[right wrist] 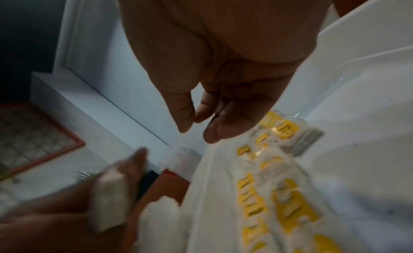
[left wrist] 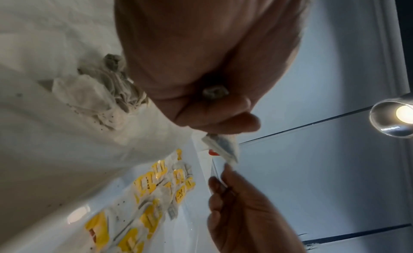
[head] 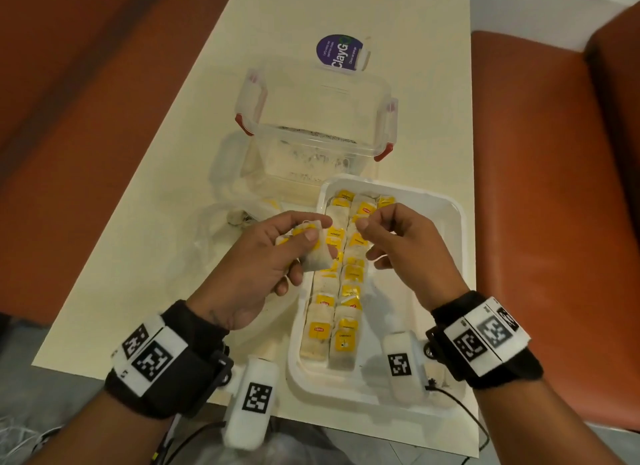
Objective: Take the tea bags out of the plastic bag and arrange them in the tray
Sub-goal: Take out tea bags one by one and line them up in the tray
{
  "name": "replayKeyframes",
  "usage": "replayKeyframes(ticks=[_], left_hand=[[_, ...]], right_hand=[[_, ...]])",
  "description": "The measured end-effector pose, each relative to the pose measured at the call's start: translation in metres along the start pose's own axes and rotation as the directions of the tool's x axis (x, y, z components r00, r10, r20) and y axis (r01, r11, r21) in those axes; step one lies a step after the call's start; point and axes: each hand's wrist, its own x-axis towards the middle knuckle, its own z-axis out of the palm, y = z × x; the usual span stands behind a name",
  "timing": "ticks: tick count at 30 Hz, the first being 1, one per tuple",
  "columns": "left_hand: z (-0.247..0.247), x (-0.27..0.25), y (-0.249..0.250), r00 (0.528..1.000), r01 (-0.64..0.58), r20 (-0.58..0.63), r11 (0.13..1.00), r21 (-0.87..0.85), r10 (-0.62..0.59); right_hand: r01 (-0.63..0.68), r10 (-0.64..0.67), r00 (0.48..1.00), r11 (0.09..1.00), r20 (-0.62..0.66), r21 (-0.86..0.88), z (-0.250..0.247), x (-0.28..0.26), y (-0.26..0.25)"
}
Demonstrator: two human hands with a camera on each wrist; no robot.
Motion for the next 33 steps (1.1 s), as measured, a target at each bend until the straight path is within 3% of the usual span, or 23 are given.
replayKeyframes(ticks=[5,7,13,21,24,29,33], left_hand=[[0.007,0.003,-0.001,0.999,-0.018,0.030,0.998,0.066,0.016],[0.011,0.002,-0.001,0.998,-0.023,0.056,0.996,0.085,0.018],[0.014,0.001,-0.001,0.991,-0.003,0.133,1.000,-0.006,0.004],[0.015,-0.002,-0.005,0.989,-0.100,0.131,0.973,0.209,0.073],[0.018,-0.004,-0.002,0.993,-0.066,0.113,0.981,0.184,0.046],[0.022,-0.002,-0.004,0.998,-0.052,-0.018,0.984,0.170,0.056],[0.023,-0.003,-0.003,0.999,-0.046,0.011,0.973,0.227,0.045]], right_hand=[[0.007,-0.017,0.970,0.999,0.241,0.040,0.008,-0.028,-0.021],[-0.002,-0.013,0.960,0.999,0.281,0.053,0.009,-0.029,-0.020],[-0.031,-0.006,0.977,0.985,0.213,0.169,-0.001,-0.028,-0.020],[-0.044,0.015,0.982,0.988,0.189,0.150,0.000,-0.030,-0.016],[-0.035,0.005,0.985,0.984,0.173,0.175,-0.005,-0.029,-0.015],[-0.047,0.017,0.986,0.983,0.168,0.176,-0.009,-0.028,-0.014],[-0.080,0.041,0.976,0.981,0.216,0.176,-0.011,-0.029,-0.009]])
